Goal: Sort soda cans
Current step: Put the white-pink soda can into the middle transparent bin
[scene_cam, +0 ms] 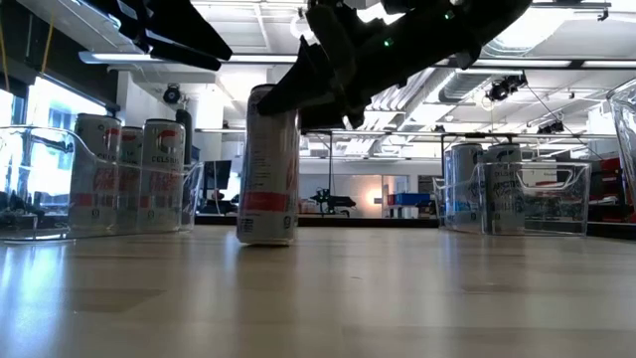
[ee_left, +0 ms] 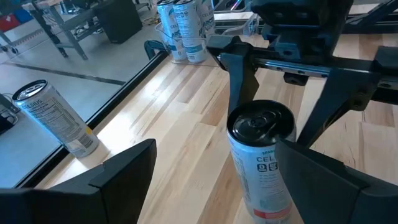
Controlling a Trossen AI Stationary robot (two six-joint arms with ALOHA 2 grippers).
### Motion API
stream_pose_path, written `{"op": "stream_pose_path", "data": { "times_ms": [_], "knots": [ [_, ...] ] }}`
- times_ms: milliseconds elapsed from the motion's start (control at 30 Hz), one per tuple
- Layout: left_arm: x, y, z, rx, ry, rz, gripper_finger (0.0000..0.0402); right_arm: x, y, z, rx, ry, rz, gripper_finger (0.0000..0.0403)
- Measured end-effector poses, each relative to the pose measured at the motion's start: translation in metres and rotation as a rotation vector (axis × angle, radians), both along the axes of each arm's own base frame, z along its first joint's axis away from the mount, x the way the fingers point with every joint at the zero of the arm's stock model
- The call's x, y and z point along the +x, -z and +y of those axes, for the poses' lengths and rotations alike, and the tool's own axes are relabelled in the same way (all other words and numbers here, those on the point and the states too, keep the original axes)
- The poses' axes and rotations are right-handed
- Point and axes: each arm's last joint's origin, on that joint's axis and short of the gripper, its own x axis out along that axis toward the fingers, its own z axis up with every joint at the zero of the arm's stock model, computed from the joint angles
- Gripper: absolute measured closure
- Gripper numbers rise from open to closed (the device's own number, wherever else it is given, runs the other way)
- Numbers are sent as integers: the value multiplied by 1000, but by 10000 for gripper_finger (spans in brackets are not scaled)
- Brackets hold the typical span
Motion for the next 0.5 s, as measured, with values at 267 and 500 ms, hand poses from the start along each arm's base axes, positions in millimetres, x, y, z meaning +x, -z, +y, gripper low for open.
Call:
{"op": "stream_pose_path", "data": {
  "times_ms": [267, 500],
  "knots": [
    [1, -1, 1, -5, -7, -7, 78, 0, 2, 1, -3, -76, 23, 83],
    [1, 0, 1, -8, -7, -9, 78, -1, -5, -1, 2, -76, -2, 73]
  ]
}}
